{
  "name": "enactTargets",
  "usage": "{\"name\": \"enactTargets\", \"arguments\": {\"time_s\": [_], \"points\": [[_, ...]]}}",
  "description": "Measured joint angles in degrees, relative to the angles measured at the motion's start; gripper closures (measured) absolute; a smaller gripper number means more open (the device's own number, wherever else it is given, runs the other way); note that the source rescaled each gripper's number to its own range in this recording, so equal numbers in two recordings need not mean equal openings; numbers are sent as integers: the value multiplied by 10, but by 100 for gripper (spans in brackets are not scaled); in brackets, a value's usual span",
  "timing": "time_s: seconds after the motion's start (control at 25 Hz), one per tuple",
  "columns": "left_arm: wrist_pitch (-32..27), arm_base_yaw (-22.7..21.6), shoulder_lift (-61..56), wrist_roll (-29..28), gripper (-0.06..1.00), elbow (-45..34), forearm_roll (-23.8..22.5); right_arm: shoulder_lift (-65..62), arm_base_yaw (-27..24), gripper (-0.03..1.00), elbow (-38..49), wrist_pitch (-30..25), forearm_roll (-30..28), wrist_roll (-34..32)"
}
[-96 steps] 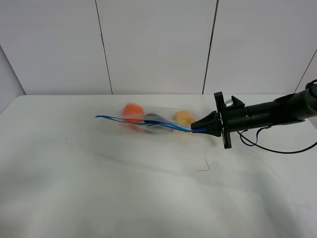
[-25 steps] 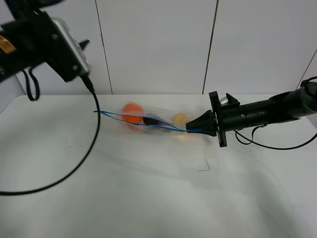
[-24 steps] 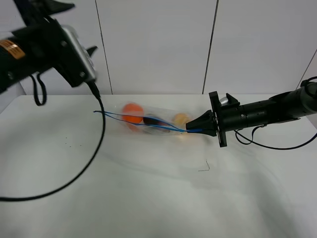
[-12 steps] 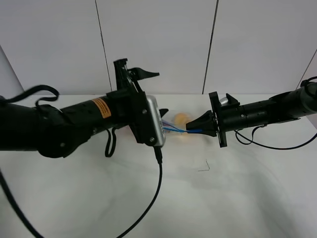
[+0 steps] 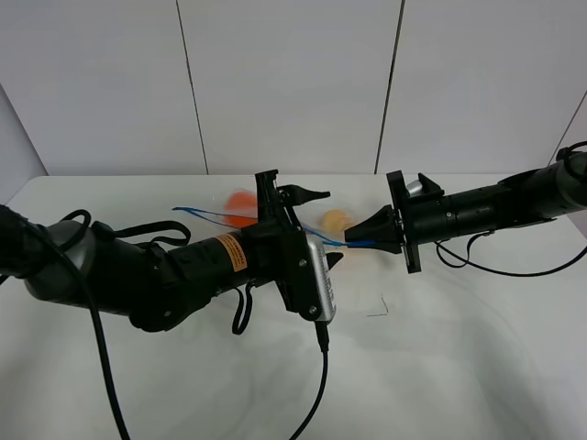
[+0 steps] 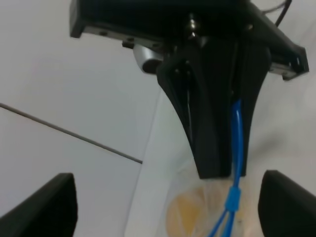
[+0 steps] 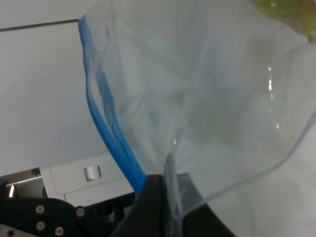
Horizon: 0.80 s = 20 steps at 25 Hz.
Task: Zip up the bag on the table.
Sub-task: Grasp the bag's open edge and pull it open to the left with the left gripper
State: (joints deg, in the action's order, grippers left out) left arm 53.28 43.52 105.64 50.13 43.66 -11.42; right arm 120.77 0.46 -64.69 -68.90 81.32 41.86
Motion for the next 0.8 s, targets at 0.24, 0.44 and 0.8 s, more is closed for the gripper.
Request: {"name": "enactTargets", "arguments": {"time_s": [0.24,0.44,0.8], "points": [[20,1,12,-58,-6,1,-13,0,0,97,0,0,0,0],[66,1,72,-55,-6,22,-17,0,0,97,0,0,-2,0],[81,1,107,-34,3,43,-17,0,0,97,0,0,-2,0]]}}
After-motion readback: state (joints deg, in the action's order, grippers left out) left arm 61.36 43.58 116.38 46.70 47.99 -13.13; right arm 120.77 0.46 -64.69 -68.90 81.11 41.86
